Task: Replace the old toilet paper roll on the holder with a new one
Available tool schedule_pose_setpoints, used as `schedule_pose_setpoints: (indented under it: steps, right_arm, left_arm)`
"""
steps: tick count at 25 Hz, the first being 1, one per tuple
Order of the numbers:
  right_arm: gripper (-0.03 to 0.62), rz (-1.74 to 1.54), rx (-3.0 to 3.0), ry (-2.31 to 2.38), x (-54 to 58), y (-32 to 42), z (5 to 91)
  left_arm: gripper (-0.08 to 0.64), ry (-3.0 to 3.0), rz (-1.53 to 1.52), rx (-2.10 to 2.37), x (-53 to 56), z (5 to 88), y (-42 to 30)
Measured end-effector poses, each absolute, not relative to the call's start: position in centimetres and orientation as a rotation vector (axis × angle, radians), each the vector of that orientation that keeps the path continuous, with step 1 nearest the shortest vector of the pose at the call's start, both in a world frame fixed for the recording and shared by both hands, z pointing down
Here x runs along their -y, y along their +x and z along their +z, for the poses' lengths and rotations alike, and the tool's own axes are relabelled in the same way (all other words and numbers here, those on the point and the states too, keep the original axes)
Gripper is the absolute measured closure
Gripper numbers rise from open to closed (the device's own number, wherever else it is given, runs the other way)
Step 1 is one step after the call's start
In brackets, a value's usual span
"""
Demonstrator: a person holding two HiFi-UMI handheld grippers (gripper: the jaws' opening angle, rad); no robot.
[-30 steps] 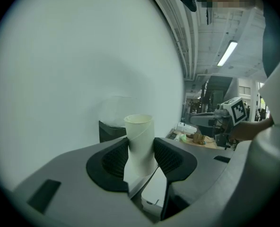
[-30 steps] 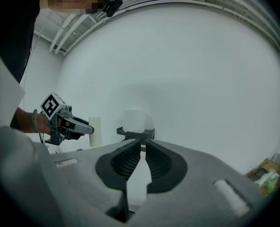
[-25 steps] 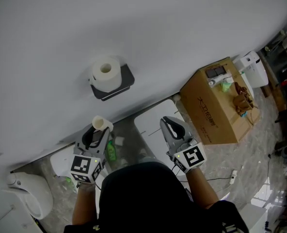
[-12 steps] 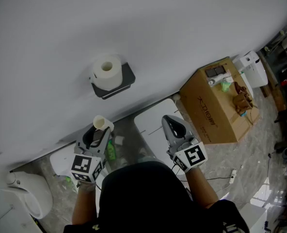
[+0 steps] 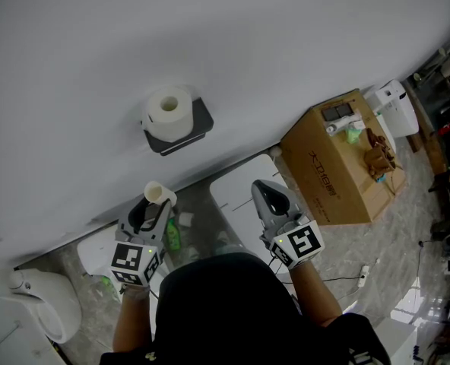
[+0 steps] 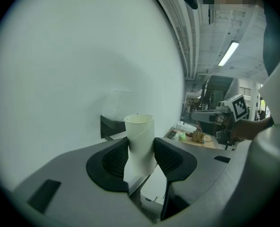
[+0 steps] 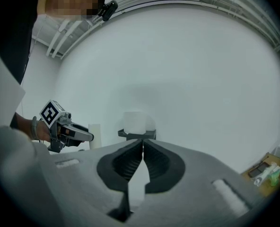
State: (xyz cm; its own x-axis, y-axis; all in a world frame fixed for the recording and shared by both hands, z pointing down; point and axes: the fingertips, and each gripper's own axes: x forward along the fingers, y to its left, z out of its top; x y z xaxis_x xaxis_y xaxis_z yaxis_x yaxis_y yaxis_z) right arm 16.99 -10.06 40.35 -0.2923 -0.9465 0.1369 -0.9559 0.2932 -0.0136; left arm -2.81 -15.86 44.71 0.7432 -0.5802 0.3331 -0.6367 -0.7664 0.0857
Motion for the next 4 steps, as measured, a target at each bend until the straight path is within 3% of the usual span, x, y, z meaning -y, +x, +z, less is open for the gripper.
schedule_pose_setpoints:
  steps: [4]
  right_arm:
    - [0.588,0.136,2.451,1.795,10.74,16.42,40.01]
  left_arm:
    - [0.377,2.748,0.43,0.968,16.27,44.73,-2.92]
